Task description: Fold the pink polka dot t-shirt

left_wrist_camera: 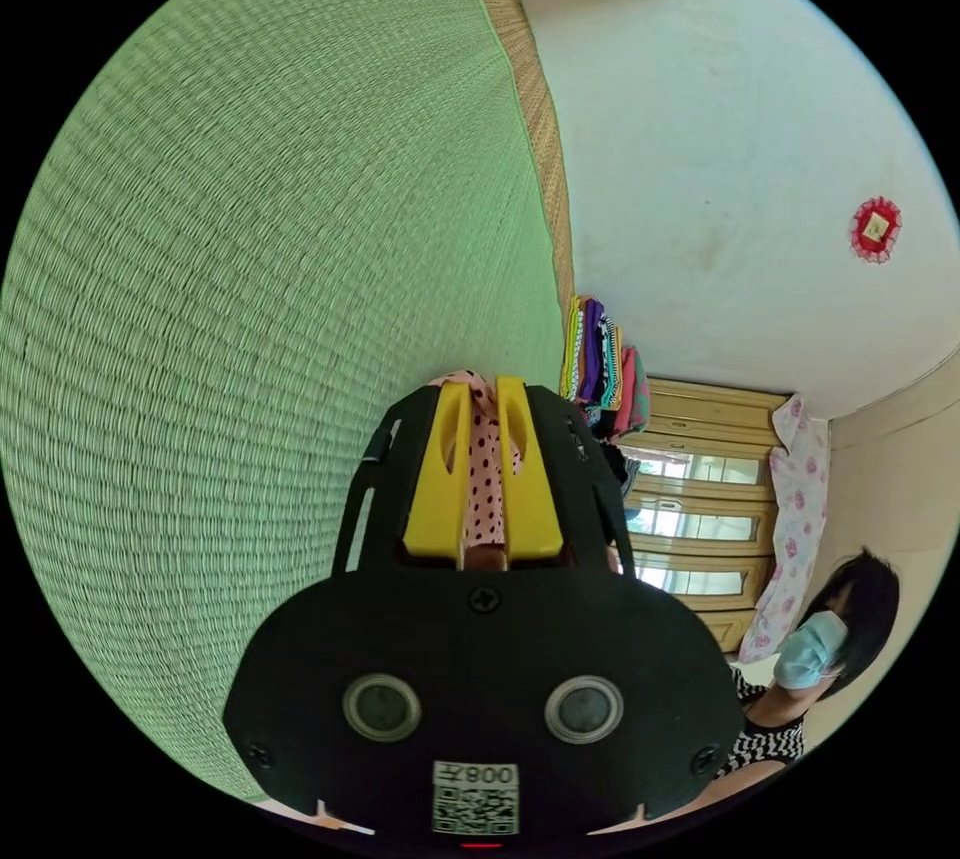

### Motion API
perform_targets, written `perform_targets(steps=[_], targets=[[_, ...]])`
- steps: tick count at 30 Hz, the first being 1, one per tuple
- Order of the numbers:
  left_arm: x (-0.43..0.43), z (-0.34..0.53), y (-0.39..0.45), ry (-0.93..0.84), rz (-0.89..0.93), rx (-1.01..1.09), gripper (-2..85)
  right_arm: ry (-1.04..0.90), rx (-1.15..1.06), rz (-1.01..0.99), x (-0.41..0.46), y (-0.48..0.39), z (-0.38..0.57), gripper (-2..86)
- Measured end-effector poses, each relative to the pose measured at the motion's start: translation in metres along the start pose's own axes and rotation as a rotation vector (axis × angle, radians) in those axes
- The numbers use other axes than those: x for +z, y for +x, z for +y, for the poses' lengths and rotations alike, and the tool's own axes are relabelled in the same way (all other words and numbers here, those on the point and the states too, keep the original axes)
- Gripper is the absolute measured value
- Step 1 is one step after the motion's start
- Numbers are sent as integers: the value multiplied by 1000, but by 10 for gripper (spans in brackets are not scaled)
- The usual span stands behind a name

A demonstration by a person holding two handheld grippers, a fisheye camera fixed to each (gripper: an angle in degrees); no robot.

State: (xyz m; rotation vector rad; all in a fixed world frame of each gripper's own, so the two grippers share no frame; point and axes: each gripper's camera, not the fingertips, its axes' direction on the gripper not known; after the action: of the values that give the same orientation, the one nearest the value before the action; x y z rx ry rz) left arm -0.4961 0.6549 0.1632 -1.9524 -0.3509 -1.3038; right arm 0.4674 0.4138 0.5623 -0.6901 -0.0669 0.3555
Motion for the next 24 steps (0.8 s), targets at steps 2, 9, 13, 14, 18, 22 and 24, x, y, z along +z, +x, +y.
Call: perform_targets(steps=[2, 9, 13, 14, 18, 22, 24], targets=[[4, -3, 3, -6, -1, 0, 73, -2, 4, -6, 3, -4, -5, 8], [6, -4, 27, 25, 0, 54, 87, 67, -36, -83, -2, -28, -9, 38], [6, 10, 50, 64, -80, 135, 85, 121, -118, -46, -4, -59, 6, 49], [10, 16, 60, 58, -123, 179, 84, 119, -161, -7, 2, -74, 13, 51], [49, 31, 95, -46, -293, 329, 83, 55, -325, 237, 45, -134, 30, 60], [92, 33, 122, -127, -378, 427, 83, 0, -452, 450, 93, -181, 32, 68], [119, 33, 139, -159, -472, 495, 81, -12, -509, 541, 121, -204, 31, 67]])
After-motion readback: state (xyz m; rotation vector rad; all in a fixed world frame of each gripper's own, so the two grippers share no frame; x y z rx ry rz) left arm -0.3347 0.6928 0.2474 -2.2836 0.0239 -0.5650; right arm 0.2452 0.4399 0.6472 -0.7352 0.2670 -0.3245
